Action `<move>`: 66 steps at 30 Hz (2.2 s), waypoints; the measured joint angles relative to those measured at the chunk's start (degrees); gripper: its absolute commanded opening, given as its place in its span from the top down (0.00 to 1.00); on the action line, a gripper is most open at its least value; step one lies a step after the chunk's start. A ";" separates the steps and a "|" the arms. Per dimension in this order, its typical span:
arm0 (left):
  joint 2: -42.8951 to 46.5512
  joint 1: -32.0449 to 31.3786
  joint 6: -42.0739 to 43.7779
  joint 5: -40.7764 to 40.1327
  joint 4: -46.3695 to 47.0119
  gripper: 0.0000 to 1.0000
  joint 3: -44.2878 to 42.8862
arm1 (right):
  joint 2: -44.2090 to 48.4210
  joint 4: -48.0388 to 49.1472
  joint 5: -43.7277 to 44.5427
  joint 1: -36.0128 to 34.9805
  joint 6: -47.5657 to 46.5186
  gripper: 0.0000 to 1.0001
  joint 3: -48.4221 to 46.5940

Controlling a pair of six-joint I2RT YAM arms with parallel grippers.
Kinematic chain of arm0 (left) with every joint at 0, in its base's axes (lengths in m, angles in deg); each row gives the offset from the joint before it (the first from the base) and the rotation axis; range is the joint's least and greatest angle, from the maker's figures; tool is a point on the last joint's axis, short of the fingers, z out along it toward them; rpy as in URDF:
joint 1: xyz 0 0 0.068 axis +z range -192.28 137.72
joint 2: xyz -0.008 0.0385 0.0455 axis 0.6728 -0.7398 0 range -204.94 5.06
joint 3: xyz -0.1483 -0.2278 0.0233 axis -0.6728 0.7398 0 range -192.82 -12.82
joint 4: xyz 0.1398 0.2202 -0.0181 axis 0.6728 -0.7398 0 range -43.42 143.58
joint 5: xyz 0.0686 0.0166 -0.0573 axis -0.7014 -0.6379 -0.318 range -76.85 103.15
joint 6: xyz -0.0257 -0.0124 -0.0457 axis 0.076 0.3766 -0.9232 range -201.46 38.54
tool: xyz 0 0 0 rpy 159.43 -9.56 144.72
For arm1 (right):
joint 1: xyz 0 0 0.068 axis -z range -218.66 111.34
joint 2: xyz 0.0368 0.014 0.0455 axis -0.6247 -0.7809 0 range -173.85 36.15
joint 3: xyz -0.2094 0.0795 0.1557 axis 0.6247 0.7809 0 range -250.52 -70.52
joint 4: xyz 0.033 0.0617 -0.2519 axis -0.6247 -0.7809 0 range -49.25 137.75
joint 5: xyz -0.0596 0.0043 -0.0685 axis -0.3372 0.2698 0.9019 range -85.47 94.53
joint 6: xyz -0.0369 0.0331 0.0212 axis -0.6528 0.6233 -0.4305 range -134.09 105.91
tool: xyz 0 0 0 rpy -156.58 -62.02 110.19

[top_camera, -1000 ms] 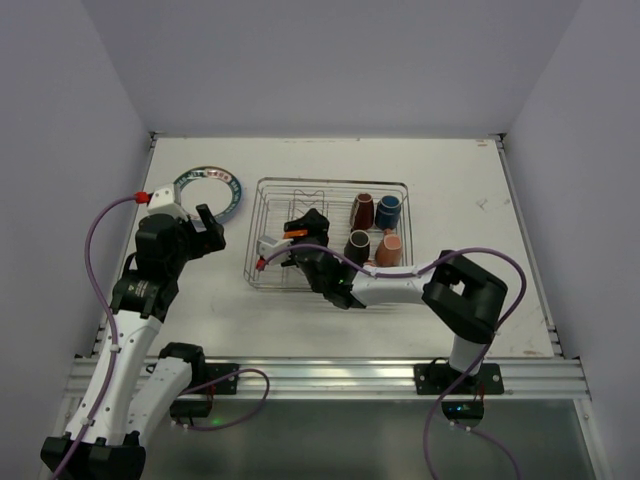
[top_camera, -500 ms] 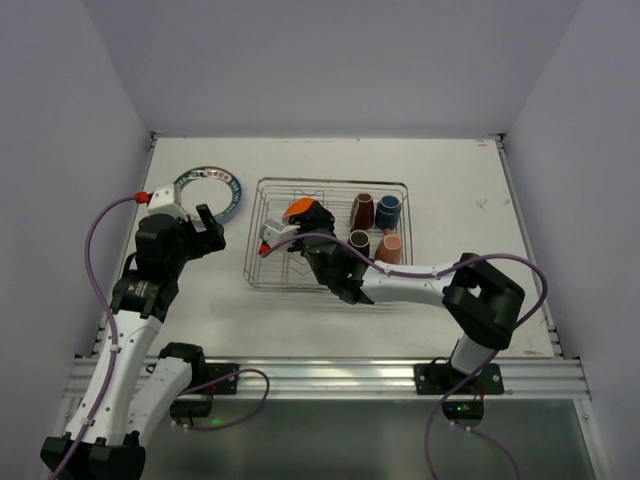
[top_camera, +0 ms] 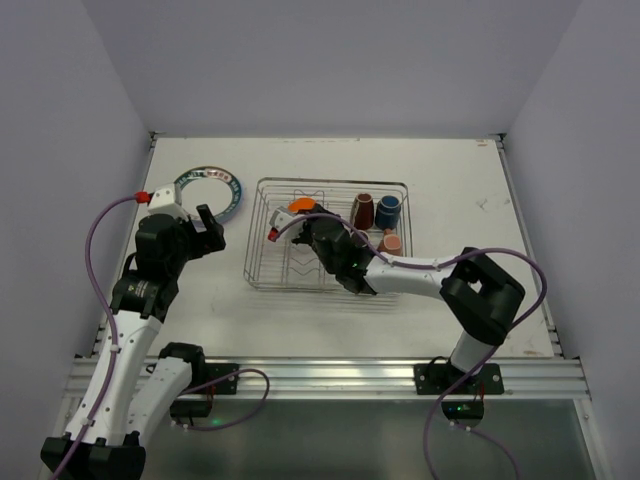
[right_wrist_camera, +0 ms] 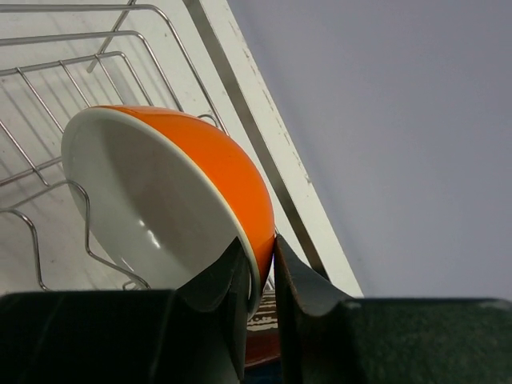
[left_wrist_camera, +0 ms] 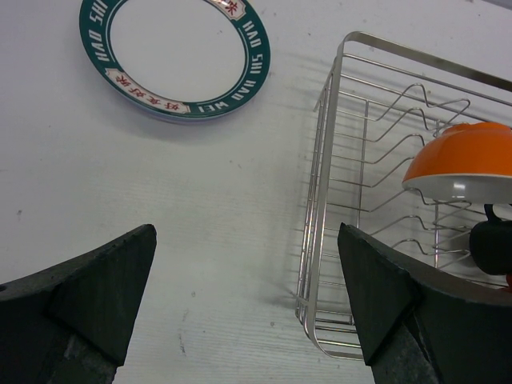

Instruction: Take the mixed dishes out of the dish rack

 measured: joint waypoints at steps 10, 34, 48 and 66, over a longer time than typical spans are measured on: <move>0.63 0.00 0.00 -0.04 0.00 0.00 0.00 | 0.33 0.39 -1.20 0.68 2.01 1.00 0.02; 1.79 0.00 0.00 -0.17 0.00 0.00 0.00 | 5.18 0.81 -1.18 1.60 8.66 1.00 1.49; -2.05 -0.09 -0.22 17.05 3.72 0.00 -0.81 | 10.73 -32.46 -5.70 2.93 38.16 1.00 -15.47; -20.90 -24.37 0.11 4.87 2.75 0.01 -18.60 | 4.57 -70.58 -5.97 5.05 62.14 1.00 -32.26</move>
